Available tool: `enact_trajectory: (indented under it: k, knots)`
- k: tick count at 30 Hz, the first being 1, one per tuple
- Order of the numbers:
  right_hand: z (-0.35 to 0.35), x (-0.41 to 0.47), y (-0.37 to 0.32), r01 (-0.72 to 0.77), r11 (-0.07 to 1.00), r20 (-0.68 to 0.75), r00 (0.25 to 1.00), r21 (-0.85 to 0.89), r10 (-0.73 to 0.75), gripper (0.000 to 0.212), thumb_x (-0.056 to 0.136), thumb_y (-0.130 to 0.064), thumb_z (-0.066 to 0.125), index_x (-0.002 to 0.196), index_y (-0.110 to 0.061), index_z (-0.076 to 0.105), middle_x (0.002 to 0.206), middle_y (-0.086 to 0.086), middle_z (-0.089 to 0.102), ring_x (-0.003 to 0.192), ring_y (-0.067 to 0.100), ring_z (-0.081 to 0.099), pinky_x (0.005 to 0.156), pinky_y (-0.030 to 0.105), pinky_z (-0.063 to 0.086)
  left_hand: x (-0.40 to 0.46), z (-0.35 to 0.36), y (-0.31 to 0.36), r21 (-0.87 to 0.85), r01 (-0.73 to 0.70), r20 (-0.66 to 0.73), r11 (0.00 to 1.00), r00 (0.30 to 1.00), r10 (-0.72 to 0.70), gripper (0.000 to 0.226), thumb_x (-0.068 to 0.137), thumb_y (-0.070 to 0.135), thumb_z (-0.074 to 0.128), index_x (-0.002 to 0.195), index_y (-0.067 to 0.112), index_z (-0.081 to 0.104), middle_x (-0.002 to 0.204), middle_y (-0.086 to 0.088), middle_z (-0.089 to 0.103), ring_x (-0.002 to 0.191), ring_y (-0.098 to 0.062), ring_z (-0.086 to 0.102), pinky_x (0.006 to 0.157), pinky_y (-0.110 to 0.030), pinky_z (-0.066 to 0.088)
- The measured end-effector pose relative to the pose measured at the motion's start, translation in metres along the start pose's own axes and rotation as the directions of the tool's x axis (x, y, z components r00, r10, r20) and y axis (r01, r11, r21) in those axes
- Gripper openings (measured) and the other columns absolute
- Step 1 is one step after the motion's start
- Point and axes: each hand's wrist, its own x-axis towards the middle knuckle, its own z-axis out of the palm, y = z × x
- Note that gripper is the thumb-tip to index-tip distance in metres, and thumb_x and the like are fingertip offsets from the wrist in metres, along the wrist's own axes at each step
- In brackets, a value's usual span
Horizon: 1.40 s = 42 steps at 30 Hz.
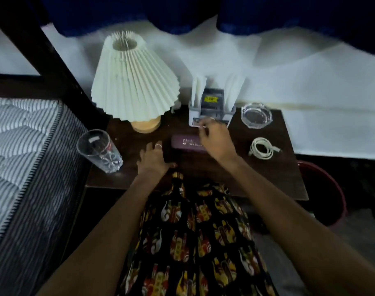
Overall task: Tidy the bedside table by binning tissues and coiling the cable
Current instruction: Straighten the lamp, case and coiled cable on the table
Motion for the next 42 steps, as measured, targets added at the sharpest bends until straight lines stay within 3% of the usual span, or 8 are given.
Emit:
enact_trajectory:
  k: [5, 10, 15, 20, 28, 34, 38, 42]
  knots:
    - [0.033, 0.034, -0.034, 0.228, 0.97, 0.229, 0.952, -0.085, -0.204, 0.028, 0.092, -0.007, 0.047, 0.115, 0.003, 0.059, 0.121, 0.021, 0.055, 0.11, 0.035, 0.056, 0.098, 0.041, 0.045, 0.006, 0.011, -0.014, 0.086, -0.022, 0.123, 0.996, 0.992, 0.011, 0.094, 0.075, 0.036, 0.078, 0.149, 0.014, 0.024, 0.159, -0.015, 0.013, 0.146, -0.038, 0.01, 0.114, -0.057, 0.023]
    - [0.066, 0.081, -0.045, 0.212, 0.948, 0.356, 0.927, -0.237, -0.118, 0.038, 0.083, 0.001, 0.047, 0.119, 0.008, 0.053, 0.134, 0.024, 0.047, 0.123, 0.04, 0.045, 0.102, 0.041, 0.043, 0.01, 0.014, -0.014, 0.125, -0.02, 0.138, 0.992, 0.99, 0.003, 0.077, 0.086, 0.025, 0.068, 0.149, 0.017, 0.024, 0.159, -0.012, 0.006, 0.143, -0.044, 0.01, 0.109, -0.061, 0.028]
    - [0.093, 0.11, -0.04, 0.174, 0.924, 0.412, 0.911, -0.34, -0.02, 0.045, 0.09, -0.005, 0.042, 0.135, 0.002, 0.04, 0.145, 0.022, 0.032, 0.13, 0.039, 0.032, 0.108, 0.043, 0.036, 0.01, 0.016, -0.012, 0.176, -0.014, 0.18, 0.984, 0.983, -0.018, 0.093, 0.076, 0.042, 0.073, 0.149, 0.016, 0.022, 0.158, -0.014, 0.007, 0.142, -0.044, 0.013, 0.109, -0.059, 0.03]
    - [0.096, 0.118, -0.034, 0.159, 0.894, 0.357, 0.934, -0.419, 0.001, 0.038, 0.094, -0.007, 0.041, 0.13, 0.005, 0.042, 0.137, 0.023, 0.045, 0.126, 0.037, 0.044, 0.102, 0.038, 0.038, 0.01, 0.016, -0.01, 0.164, 0.0, 0.185, 0.987, 0.982, -0.031, 0.091, 0.079, 0.04, 0.07, 0.15, 0.014, 0.02, 0.16, -0.015, 0.005, 0.143, -0.045, 0.009, 0.111, -0.058, 0.029]
    - [0.087, 0.087, -0.047, 0.118, 0.976, 0.296, 0.953, -0.185, -0.059, 0.033, 0.089, 0.008, 0.037, 0.117, 0.007, 0.054, 0.124, 0.027, 0.053, 0.115, 0.041, 0.051, 0.09, 0.039, 0.044, 0.01, 0.014, -0.012, 0.156, 0.002, 0.22, 0.988, 0.975, -0.036, 0.089, 0.081, 0.038, 0.07, 0.15, 0.016, 0.018, 0.16, -0.014, 0.002, 0.144, -0.045, 0.006, 0.11, -0.06, 0.027]
    - [0.014, 0.012, -0.03, 0.167, 0.985, 0.184, 0.971, -0.053, -0.155, 0.027, 0.083, 0.005, 0.055, 0.106, -0.001, 0.065, 0.11, 0.021, 0.064, 0.103, 0.034, 0.06, 0.087, 0.036, 0.049, 0.005, 0.012, -0.004, 0.209, 0.002, 0.175, 0.978, 0.984, -0.04, 0.054, 0.097, 0.007, 0.037, 0.149, 0.01, 0.024, 0.158, -0.021, 0.012, 0.141, -0.045, 0.021, 0.114, -0.051, 0.026]
    - [-0.052, -0.053, 0.03, 0.222, 0.974, 0.012, 0.975, -0.054, -0.221, 0.017, 0.08, 0.008, 0.056, 0.088, 0.003, 0.069, 0.095, 0.022, 0.07, 0.093, 0.035, 0.066, 0.086, 0.034, 0.043, -0.007, 0.008, 0.017, 0.143, 0.034, 0.222, 0.989, 0.973, -0.066, 0.048, 0.089, 0.032, 0.061, 0.127, 0.005, 0.051, 0.137, -0.019, 0.048, 0.125, -0.037, 0.048, 0.102, -0.043, 0.043]
    - [-0.122, -0.1, 0.105, 0.026, 0.985, -0.196, 0.979, -0.168, -0.059, 0.014, 0.077, 0.007, 0.064, 0.088, 0.003, 0.071, 0.094, 0.022, 0.07, 0.095, 0.032, 0.065, 0.085, 0.025, 0.039, -0.017, 0.013, 0.029, 0.143, 0.002, 0.298, 0.99, 0.954, -0.045, 0.068, 0.082, 0.048, 0.067, 0.133, 0.007, 0.049, 0.135, -0.016, 0.052, 0.124, -0.032, 0.051, 0.1, -0.035, 0.043]
